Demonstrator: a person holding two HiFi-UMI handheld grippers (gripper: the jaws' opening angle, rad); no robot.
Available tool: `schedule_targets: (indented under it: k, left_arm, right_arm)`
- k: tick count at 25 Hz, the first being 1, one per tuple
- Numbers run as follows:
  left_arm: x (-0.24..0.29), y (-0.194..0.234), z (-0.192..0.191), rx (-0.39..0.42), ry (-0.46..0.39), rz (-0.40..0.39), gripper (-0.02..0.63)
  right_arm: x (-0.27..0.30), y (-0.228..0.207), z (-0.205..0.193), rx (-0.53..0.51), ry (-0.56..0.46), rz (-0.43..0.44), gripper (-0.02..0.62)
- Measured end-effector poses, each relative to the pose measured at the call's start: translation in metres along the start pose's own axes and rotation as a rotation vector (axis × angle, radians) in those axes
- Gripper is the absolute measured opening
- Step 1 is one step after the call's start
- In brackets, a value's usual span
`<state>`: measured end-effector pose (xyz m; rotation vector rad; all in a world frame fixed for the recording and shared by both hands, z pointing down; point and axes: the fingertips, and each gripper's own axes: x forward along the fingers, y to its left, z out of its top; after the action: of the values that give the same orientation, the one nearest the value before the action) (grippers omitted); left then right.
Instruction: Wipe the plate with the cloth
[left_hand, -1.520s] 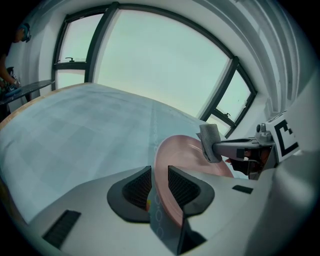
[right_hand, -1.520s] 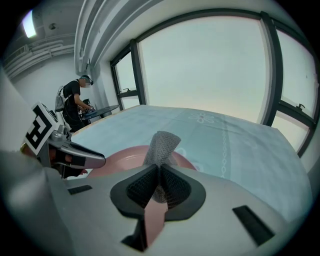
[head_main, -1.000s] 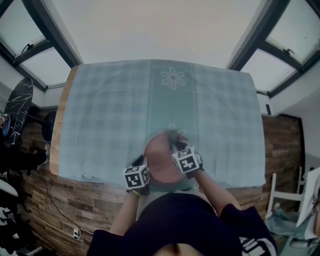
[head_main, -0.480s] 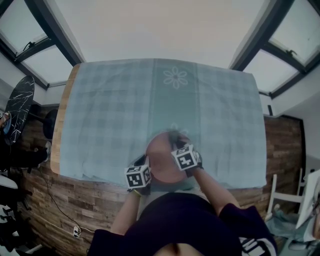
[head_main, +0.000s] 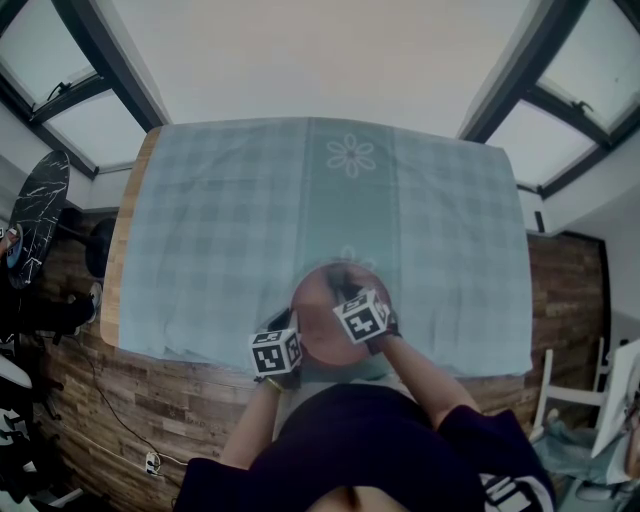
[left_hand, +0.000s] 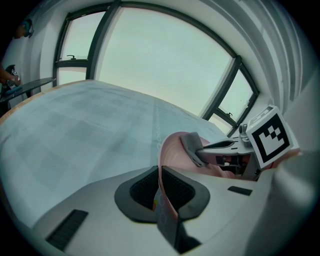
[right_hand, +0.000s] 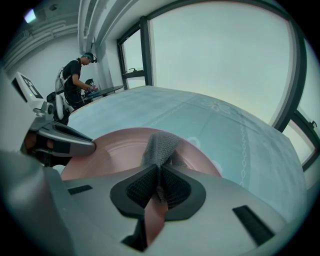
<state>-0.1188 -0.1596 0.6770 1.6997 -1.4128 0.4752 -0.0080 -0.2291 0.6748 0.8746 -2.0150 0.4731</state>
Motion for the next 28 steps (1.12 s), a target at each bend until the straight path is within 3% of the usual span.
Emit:
schedule_targets:
  k: [28]
  left_arm:
    - [0.0, -0.001, 0.0, -0.005, -0.004, -0.003, 0.034]
  right_arm:
    - [-0.006, 0.083, -0.009, -0.186, 0.015, 0.168, 0.034]
